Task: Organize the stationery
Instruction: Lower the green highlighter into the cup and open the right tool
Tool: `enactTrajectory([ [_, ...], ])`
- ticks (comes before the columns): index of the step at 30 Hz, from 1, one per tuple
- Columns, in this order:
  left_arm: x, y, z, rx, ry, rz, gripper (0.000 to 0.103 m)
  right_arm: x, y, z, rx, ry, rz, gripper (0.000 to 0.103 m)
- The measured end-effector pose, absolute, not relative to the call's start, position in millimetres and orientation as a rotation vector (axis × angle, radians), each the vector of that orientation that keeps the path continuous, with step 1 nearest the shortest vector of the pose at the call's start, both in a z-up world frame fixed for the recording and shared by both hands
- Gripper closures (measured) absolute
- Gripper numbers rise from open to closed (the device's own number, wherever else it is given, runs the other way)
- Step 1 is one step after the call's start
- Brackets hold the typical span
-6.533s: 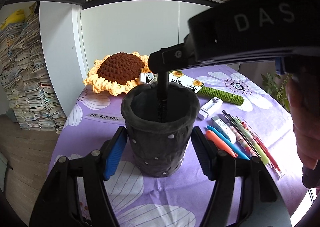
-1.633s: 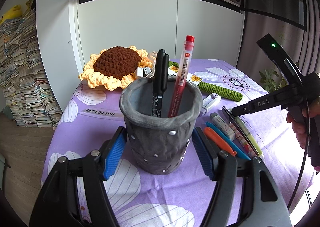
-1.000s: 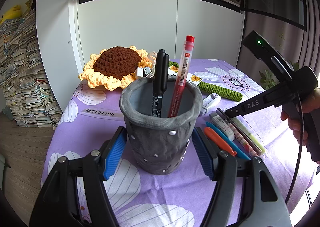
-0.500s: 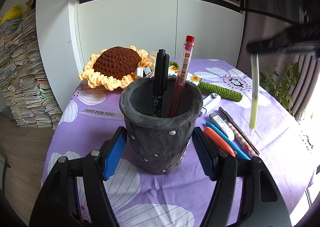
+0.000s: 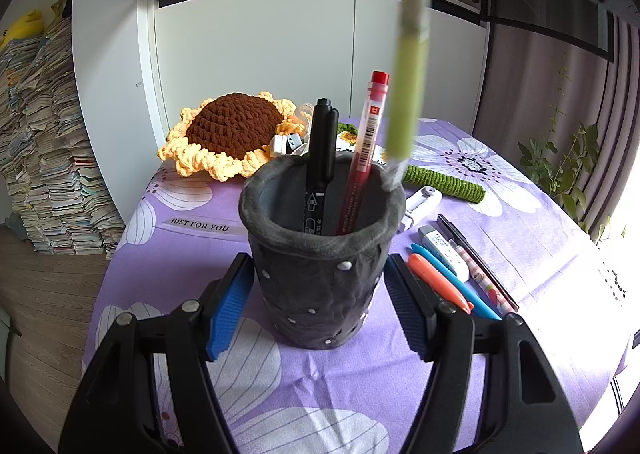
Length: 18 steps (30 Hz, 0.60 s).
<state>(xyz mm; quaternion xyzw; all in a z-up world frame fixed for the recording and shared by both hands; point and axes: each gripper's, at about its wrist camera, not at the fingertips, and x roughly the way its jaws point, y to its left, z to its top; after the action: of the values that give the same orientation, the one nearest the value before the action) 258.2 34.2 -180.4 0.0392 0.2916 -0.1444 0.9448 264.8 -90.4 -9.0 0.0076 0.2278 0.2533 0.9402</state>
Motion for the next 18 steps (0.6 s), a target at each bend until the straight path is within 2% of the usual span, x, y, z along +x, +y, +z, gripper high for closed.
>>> enactTrajectory([
  [11,258,34,-180,0.08,0.594,-0.294,0.036,277,-81,-58,-0.059,0.538,0.517,0.089],
  [18,259,34,-180,0.079,0.598,-0.295,0.035,283,-85,-79,-0.04,0.647,0.509,0.089],
])
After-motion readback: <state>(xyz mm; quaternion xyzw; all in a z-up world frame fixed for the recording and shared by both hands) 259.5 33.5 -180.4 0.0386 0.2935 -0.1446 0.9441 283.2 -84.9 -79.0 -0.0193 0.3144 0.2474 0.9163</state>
